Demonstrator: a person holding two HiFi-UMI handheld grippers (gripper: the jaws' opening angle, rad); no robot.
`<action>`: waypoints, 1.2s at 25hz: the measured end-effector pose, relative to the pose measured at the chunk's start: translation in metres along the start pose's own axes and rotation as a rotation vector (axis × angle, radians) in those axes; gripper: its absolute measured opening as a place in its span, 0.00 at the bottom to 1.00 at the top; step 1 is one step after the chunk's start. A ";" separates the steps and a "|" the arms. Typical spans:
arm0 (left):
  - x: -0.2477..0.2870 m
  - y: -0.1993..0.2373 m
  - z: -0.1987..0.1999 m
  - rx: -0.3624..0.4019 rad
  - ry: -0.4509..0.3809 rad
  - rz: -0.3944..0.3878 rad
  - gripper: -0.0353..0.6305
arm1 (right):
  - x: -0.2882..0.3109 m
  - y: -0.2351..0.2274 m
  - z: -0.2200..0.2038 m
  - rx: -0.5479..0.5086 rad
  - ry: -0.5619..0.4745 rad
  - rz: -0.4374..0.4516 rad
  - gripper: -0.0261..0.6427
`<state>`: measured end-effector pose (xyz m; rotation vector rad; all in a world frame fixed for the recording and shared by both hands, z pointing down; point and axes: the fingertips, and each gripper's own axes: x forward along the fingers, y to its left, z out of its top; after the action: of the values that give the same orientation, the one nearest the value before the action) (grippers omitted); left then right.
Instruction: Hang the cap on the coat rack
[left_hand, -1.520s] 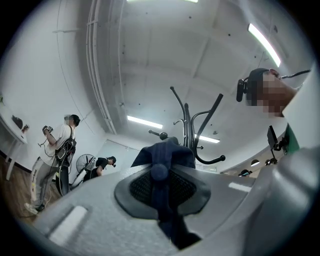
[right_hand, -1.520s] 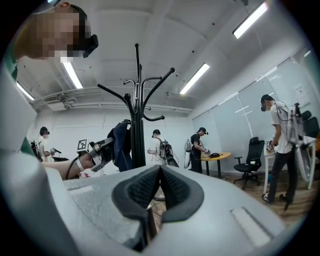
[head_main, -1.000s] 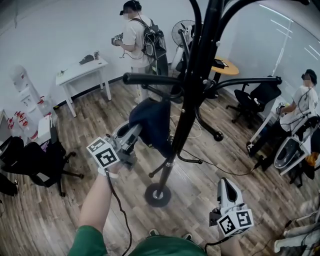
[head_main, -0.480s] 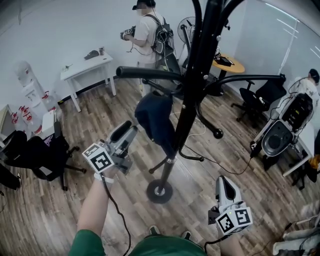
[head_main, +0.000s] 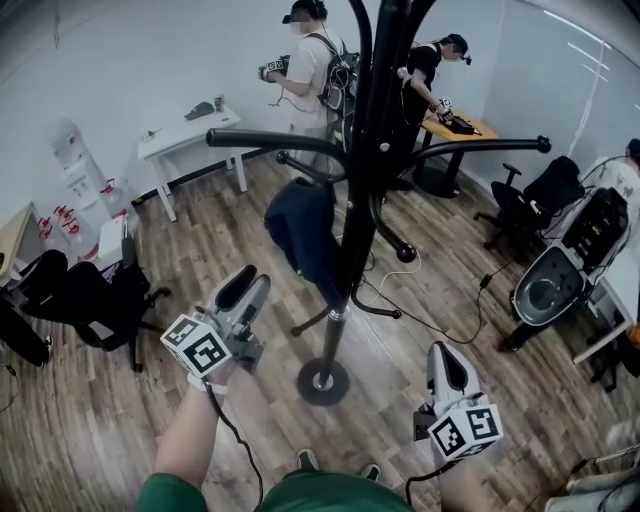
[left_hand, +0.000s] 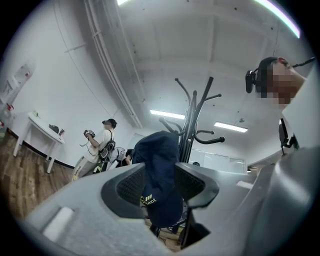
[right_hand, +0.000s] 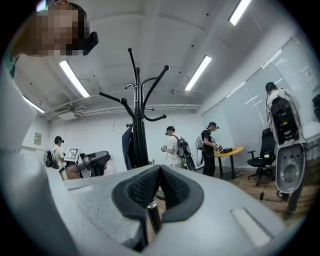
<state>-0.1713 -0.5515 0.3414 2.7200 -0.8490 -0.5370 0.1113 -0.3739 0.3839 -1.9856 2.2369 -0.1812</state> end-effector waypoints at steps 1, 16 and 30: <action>-0.003 -0.005 0.002 0.010 -0.010 0.031 0.33 | -0.002 -0.003 0.002 0.001 -0.003 0.009 0.04; -0.012 -0.114 -0.001 0.309 -0.028 0.256 0.13 | -0.018 -0.050 0.052 -0.042 -0.086 0.083 0.04; -0.028 -0.167 -0.028 0.292 -0.059 0.337 0.11 | -0.016 -0.066 0.068 -0.086 -0.128 0.135 0.04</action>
<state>-0.0975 -0.3977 0.3187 2.7281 -1.4689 -0.4511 0.1907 -0.3656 0.3299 -1.8210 2.3208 0.0562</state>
